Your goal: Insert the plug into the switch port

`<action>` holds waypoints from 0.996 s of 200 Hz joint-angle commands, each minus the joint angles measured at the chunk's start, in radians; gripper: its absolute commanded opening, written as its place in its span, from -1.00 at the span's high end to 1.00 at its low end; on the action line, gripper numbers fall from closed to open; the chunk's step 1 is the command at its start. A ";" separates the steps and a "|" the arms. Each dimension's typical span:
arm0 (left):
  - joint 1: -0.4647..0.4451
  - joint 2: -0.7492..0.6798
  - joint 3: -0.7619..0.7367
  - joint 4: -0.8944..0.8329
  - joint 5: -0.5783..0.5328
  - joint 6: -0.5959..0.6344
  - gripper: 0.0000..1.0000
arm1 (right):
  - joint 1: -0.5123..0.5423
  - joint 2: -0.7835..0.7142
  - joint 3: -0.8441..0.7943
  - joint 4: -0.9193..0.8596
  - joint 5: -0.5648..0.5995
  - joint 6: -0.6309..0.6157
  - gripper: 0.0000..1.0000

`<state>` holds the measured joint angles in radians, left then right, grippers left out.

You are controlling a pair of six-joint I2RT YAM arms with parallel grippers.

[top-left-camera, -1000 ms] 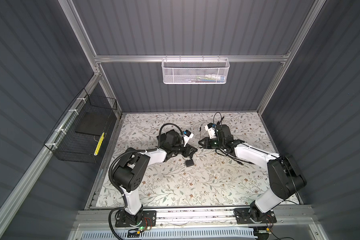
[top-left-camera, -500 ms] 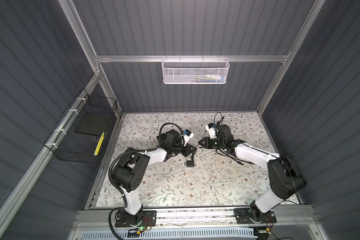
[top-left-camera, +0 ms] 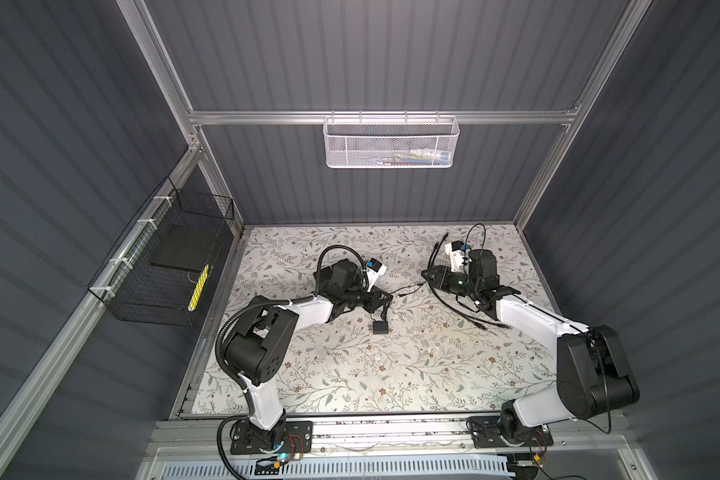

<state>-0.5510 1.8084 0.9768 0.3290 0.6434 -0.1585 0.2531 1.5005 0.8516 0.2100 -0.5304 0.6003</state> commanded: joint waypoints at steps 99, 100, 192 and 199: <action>-0.001 -0.072 -0.010 -0.024 -0.013 0.018 1.00 | 0.000 0.225 -0.161 0.510 -0.078 0.582 0.10; -0.001 -0.072 -0.011 -0.024 -0.013 0.019 1.00 | 0.000 0.225 -0.161 0.510 -0.078 0.582 0.10; -0.001 -0.077 -0.012 -0.028 0.002 0.020 1.00 | -0.005 0.310 -0.181 0.739 -0.006 0.760 0.04; -0.001 -0.077 -0.011 -0.027 0.004 0.019 1.00 | -0.005 0.323 -0.181 0.758 -0.009 0.777 0.04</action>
<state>-0.5510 1.7596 0.9730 0.3126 0.6289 -0.1577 0.2539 1.7813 0.6868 0.8448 -0.5499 1.2903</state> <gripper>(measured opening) 0.056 0.476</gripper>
